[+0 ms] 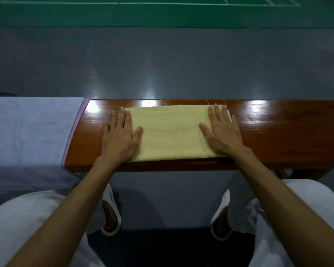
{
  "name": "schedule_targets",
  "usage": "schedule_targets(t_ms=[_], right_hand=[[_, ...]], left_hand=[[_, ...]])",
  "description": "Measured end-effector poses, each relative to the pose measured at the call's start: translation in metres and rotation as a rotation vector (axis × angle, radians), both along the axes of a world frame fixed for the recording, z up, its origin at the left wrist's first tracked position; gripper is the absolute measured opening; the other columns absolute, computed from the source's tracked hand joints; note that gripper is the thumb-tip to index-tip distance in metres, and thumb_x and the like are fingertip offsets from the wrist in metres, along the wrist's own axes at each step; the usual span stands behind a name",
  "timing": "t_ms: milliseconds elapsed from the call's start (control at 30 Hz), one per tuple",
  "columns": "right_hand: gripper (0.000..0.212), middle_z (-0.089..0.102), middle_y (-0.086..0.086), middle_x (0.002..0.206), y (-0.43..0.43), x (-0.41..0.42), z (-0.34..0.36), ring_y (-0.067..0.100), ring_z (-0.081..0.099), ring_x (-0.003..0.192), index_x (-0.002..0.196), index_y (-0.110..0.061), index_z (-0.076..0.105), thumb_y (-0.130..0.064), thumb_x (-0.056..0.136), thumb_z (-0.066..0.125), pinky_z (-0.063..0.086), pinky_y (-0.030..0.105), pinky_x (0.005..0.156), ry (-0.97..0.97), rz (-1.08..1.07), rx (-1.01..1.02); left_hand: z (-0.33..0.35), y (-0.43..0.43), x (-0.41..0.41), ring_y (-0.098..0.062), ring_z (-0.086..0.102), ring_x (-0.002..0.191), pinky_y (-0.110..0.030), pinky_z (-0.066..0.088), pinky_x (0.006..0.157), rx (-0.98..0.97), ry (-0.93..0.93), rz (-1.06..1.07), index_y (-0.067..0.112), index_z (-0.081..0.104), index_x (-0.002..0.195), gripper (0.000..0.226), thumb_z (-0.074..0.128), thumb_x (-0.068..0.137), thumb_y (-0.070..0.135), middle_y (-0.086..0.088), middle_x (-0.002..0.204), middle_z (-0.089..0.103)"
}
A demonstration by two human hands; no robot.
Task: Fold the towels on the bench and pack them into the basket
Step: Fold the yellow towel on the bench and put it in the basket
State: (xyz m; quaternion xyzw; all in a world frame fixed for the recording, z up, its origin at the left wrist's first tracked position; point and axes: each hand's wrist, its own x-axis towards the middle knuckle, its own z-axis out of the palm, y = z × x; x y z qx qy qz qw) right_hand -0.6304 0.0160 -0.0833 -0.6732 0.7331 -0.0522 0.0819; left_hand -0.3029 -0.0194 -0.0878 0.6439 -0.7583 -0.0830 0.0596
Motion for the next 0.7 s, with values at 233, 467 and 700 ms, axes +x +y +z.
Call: schedule_targets(t_ms=[233, 467, 700], right_hand=[[0.075, 0.022, 0.007, 0.167, 0.004, 0.004, 0.024, 0.030, 0.019, 0.154, 0.160, -0.019, 0.025, -0.043, 0.098, 0.060, 0.024, 0.052, 0.123, -0.217, -0.078, -0.158], [0.048, 0.056, 0.006, 0.118, 0.007, -0.013, 0.032, 0.027, 0.055, 0.108, 0.118, -0.012, 0.055, -0.044, 0.087, 0.073, 0.048, 0.040, 0.081, -0.207, -0.440, -0.154], [0.031, 0.057, 0.000, 0.085, 0.003, -0.014, 0.036, 0.020, 0.058, 0.081, 0.079, -0.017, 0.051, -0.038, 0.096, 0.066, 0.041, 0.032, 0.062, -0.252, -0.446, -0.024]], left_hand=[[0.023, 0.011, -0.021, -0.027, 0.004, 0.159, -0.049, 0.005, 0.126, -0.119, 0.106, -0.013, 0.017, 0.027, 0.161, 0.065, 0.031, 0.107, 0.053, -0.008, 0.170, 0.019], [0.013, 0.023, -0.057, -0.029, 0.008, 0.158, -0.049, 0.012, 0.127, -0.071, 0.053, -0.118, 0.019, 0.024, 0.161, 0.066, 0.032, 0.106, 0.053, -0.010, 0.170, 0.017], [0.005, 0.028, -0.071, -0.031, 0.001, 0.158, -0.053, 0.006, 0.128, -0.050, 0.047, -0.089, 0.019, 0.016, 0.163, 0.073, 0.025, 0.103, 0.060, -0.011, 0.172, 0.007]])
